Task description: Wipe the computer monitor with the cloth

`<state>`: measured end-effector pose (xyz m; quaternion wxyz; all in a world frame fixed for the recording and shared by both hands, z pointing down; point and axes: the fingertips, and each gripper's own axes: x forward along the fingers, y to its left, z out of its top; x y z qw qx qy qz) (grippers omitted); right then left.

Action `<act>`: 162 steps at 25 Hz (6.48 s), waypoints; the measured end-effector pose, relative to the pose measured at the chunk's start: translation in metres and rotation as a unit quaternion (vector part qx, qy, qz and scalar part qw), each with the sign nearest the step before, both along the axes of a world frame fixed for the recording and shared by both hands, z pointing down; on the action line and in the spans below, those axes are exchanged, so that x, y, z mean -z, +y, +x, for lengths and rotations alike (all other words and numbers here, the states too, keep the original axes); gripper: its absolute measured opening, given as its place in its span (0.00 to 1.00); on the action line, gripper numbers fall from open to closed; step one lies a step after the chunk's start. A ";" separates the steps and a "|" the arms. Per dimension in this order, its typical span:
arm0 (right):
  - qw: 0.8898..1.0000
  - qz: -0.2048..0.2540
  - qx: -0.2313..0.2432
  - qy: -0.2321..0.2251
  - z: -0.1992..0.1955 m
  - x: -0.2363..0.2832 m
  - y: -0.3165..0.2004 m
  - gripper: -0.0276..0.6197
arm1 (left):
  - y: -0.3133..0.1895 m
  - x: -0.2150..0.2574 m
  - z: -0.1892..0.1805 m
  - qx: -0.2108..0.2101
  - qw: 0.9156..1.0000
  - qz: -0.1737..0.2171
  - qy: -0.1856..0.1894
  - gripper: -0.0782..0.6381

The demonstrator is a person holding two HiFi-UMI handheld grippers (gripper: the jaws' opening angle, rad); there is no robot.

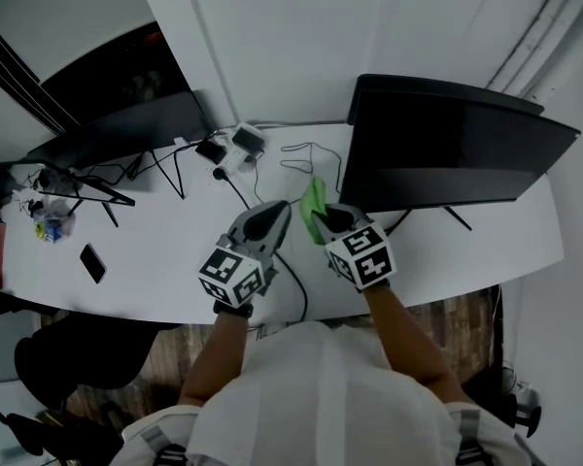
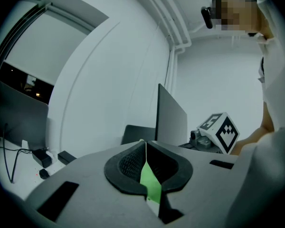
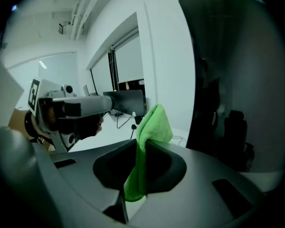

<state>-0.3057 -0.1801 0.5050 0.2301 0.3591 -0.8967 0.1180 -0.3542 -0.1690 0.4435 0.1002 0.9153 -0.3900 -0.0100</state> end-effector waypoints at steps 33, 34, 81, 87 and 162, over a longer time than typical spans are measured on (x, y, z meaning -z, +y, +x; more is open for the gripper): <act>0.989 0.068 0.055 -0.122 0.086 0.296 -0.086 0.11 | -0.063 0.243 0.068 -0.059 0.982 0.179 -0.033 0.14; 0.989 0.063 0.057 -0.119 0.088 0.293 -0.088 0.11 | -0.067 0.245 0.077 -0.067 0.980 0.182 -0.046 0.14; 0.939 0.107 0.295 0.140 0.081 0.270 -0.075 0.21 | -0.063 0.220 0.102 -0.044 0.985 0.137 -0.095 0.27; 0.941 0.148 0.261 0.159 0.078 0.277 -0.076 0.18 | -0.060 0.224 0.099 -0.025 0.986 0.134 -0.094 0.27; 0.963 0.219 -0.101 0.122 0.393 0.282 -0.123 0.18 | -0.074 0.224 0.338 -0.041 0.990 0.109 -0.075 0.16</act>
